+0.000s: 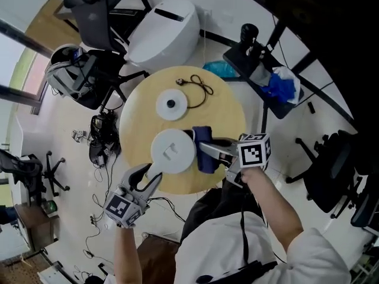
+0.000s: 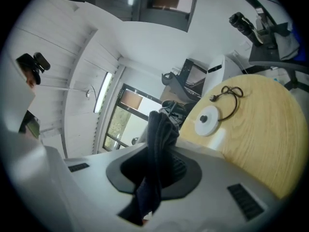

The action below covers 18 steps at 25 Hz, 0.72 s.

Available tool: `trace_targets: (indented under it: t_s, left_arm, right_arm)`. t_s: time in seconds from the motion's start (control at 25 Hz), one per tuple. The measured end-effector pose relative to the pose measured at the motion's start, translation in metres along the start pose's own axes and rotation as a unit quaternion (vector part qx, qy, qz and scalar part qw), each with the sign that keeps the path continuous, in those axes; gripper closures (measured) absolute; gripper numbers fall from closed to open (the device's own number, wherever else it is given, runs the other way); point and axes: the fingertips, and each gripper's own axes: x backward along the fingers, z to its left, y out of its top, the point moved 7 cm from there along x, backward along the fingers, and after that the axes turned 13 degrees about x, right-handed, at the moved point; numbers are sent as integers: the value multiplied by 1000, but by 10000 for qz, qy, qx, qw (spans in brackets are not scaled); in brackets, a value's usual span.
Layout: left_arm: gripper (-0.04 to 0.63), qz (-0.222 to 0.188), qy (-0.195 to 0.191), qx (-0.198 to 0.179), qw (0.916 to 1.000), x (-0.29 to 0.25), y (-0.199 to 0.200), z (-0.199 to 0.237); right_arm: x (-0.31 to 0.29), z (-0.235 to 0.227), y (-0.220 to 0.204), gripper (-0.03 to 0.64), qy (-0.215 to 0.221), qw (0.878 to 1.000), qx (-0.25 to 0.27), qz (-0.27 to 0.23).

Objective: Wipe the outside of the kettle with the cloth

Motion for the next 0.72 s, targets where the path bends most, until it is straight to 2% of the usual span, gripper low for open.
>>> trace_targets:
  t_s: [0.16, 0.28, 0.48, 0.72]
  left_arm:
    - [420, 154, -3, -39, 9999, -1, 2, -3]
    - [420, 133, 145, 96, 9998, -2, 3, -6]
    - [420, -11, 391, 281, 9988, -3, 0, -14]
    - [419, -125, 850, 525, 9949, -9, -3, -29]
  right_arm:
    - [-10, -39, -31, 548, -477, 9980, -19, 413]
    - [-19, -72, -54, 548, -767, 9945, -257, 660]
    - [-25, -114, -86, 548, -1089, 9875, -767, 849]
    - [-24, -128, -96, 548, -1292, 9834, -959, 838]
